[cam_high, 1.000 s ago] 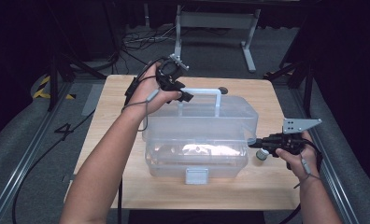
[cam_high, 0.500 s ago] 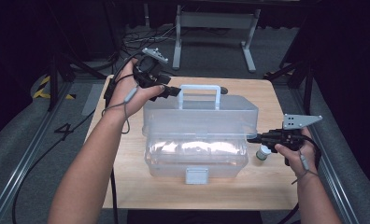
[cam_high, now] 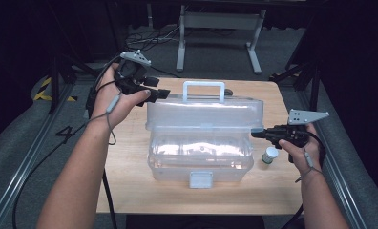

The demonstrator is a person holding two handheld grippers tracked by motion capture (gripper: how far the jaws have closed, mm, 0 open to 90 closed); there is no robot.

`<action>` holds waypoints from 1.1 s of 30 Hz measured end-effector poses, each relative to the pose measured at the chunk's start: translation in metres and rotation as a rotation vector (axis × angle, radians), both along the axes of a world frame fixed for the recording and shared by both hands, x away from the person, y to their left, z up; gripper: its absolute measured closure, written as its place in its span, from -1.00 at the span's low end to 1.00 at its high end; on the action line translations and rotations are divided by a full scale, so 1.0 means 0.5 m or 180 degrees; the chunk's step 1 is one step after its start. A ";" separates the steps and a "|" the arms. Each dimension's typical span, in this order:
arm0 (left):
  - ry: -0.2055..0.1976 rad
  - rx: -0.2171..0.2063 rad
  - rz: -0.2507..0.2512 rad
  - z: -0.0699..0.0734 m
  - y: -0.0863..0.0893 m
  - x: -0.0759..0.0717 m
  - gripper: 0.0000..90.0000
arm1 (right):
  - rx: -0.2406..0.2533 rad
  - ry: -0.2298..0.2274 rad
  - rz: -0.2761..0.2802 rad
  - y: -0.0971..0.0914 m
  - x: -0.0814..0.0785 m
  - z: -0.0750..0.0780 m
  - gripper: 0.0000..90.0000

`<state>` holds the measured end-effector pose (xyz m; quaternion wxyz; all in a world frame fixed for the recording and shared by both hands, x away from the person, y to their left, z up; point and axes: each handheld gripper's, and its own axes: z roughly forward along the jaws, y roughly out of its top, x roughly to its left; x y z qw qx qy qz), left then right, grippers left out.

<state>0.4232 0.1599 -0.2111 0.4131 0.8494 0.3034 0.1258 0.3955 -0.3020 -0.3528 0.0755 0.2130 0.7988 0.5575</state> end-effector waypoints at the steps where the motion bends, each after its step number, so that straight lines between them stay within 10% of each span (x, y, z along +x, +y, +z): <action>1: -0.0012 -0.0019 0.0012 0.002 0.006 -0.006 -0.02 | 0.0012 -0.0014 -0.0008 0.001 0.002 0.001 1.00; 33: -0.0112 -0.0429 -0.0366 -0.077 0.041 -0.134 0.03 | 0.0204 -0.0205 -0.0434 0.017 0.029 0.023 1.00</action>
